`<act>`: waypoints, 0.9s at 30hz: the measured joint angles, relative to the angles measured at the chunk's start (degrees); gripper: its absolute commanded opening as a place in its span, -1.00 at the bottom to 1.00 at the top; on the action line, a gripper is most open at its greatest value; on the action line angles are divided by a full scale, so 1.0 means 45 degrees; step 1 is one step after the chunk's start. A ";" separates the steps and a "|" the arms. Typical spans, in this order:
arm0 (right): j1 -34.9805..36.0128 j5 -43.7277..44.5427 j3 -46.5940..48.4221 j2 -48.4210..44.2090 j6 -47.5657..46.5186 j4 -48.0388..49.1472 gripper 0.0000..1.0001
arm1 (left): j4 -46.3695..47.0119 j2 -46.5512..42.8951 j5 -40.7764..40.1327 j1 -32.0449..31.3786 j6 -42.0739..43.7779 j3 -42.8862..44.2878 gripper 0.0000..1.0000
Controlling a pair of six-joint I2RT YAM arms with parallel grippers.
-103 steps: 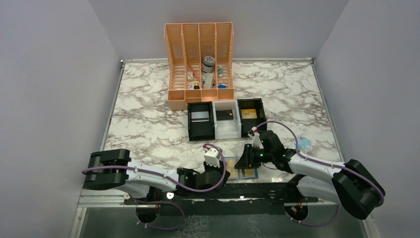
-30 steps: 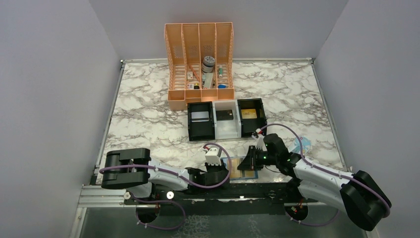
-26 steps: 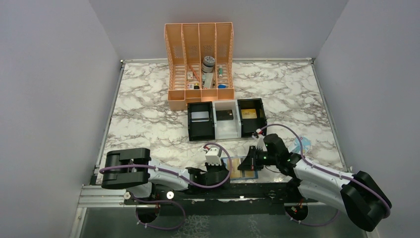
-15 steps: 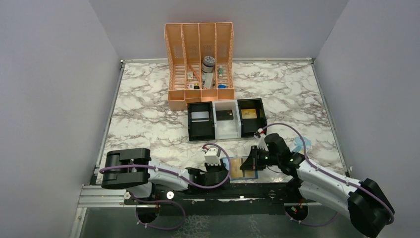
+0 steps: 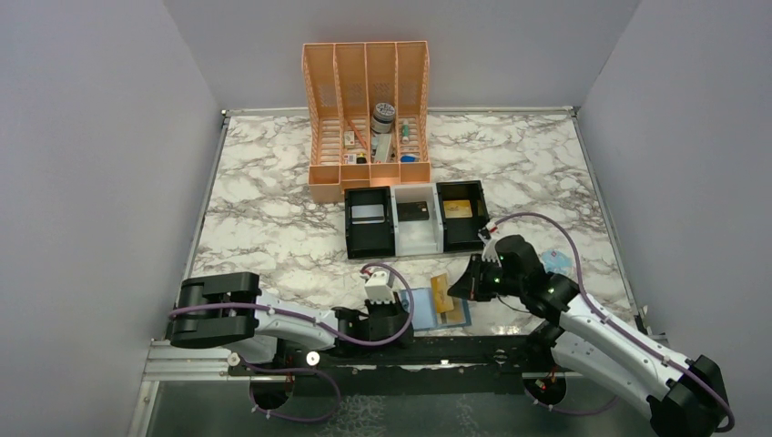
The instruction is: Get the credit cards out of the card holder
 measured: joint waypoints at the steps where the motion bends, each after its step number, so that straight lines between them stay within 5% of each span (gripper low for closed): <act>1: 0.0000 0.0015 0.0000 0.0005 -0.0010 0.0000 -0.98 | -0.0151 -0.0136 -0.0039 0.0000 -0.0015 -0.0053 -0.68; 14: 0.0000 -0.0724 -0.0690 0.0243 -0.0068 0.1865 -0.98 | -0.1277 -0.3230 0.0092 0.0068 0.1787 -0.0913 0.21; 20: 0.0000 -0.1273 -0.1122 0.0826 -0.0053 0.2778 -0.98 | 0.0806 -0.5377 0.1341 0.0743 0.3240 -0.1923 0.24; 27: 0.0005 -0.1676 -0.0957 0.2424 -0.0194 0.2807 -0.97 | 0.1938 -0.4750 0.2463 0.1365 0.3915 -0.1933 0.13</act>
